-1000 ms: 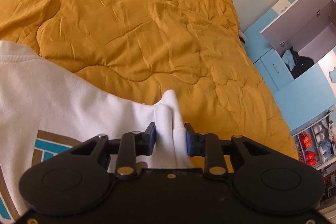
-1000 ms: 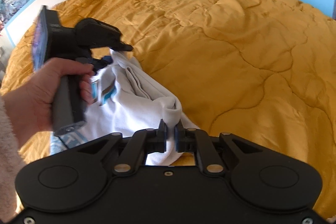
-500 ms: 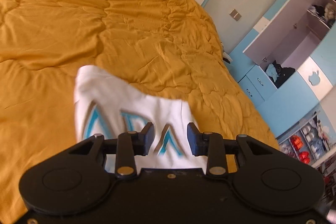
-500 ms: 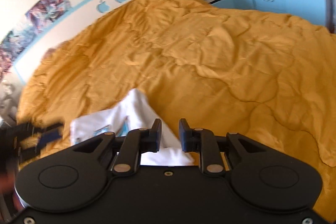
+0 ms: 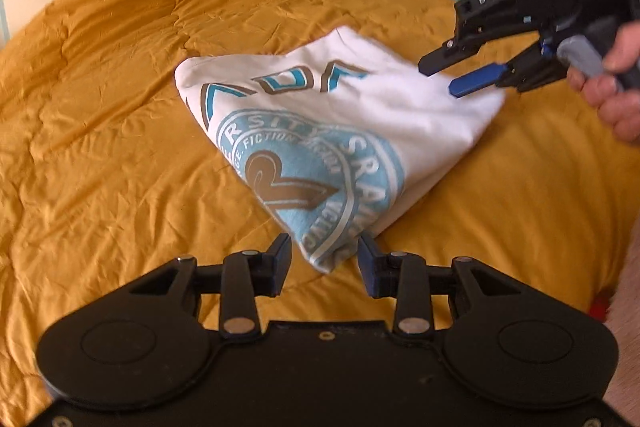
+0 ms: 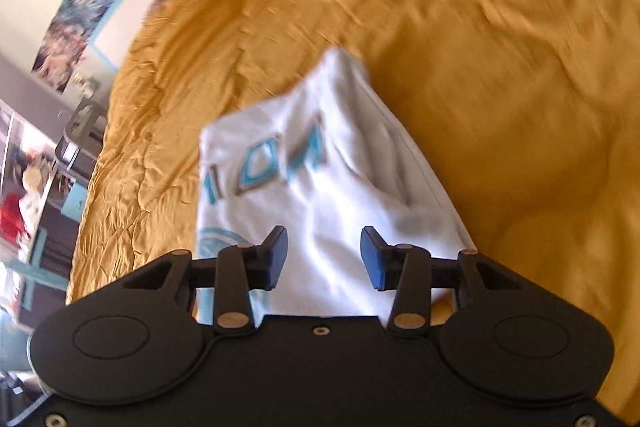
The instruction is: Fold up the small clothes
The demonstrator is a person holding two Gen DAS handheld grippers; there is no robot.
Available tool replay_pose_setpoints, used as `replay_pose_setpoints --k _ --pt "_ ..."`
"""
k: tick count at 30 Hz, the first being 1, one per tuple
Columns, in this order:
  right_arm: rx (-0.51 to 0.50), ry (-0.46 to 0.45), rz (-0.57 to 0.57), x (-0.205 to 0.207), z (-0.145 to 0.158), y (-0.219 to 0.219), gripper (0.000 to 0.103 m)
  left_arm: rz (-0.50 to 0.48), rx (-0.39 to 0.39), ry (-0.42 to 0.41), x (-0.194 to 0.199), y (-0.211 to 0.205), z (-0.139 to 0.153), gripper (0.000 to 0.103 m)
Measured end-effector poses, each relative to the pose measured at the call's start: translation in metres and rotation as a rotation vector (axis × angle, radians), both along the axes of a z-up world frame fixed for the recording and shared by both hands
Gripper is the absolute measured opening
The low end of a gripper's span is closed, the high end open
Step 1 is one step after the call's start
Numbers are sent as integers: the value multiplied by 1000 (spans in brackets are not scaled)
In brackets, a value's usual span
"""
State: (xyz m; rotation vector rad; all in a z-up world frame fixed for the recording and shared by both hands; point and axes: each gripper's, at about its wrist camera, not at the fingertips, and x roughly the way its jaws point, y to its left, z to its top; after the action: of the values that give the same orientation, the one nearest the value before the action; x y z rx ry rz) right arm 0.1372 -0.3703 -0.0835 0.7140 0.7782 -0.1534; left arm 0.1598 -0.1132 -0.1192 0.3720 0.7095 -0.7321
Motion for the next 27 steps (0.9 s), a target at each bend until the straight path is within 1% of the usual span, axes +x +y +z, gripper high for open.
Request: replay_pose_setpoints --k 2,5,6,7,8,10,12,15,16,18,19,20,21,22,24,27 --pt "23 19 -18 0 -3 -6 42 -12 36 -17 -1 -2 -8 35" --pt "14 9 -17 1 -3 -5 42 3 46 -32 0 -2 -14 33" --pt "5 8 -9 3 -5 -5 42 17 43 -34 1 -3 -15 26" --pt "-5 9 0 5 -5 -3 42 29 32 -30 3 -4 -16 12" --pt "-15 11 12 6 -6 -3 42 37 17 -10 9 -8 -19 11" --pt "-24 23 29 9 -8 -3 42 52 33 -8 10 -12 -21 7" --pt "-24 37 35 11 -10 -4 42 62 46 -32 8 -14 -21 6" --pt "-4 36 28 9 -11 -7 42 100 21 -86 2 -13 -4 6" --pt "-3 34 29 8 -10 -7 42 112 19 -87 3 -11 0 6" --pt "-19 65 29 9 -12 -6 42 135 29 -29 11 -12 -6 6" --pt "-22 83 24 10 -15 -6 41 141 50 12 17 -13 -16 6" --pt "-19 100 19 12 -17 -7 41 141 75 35 20 -15 -26 6" --pt "-18 115 14 13 -19 -8 38 139 86 43 21 -16 -34 6" --pt "-10 121 9 13 -20 -11 37 138 87 47 22 -17 -37 6" --pt "19 116 -2 11 -22 -15 37 140 80 52 22 -16 -33 6" --pt "41 114 -34 7 -20 -22 38 149 72 87 19 -8 -20 9"
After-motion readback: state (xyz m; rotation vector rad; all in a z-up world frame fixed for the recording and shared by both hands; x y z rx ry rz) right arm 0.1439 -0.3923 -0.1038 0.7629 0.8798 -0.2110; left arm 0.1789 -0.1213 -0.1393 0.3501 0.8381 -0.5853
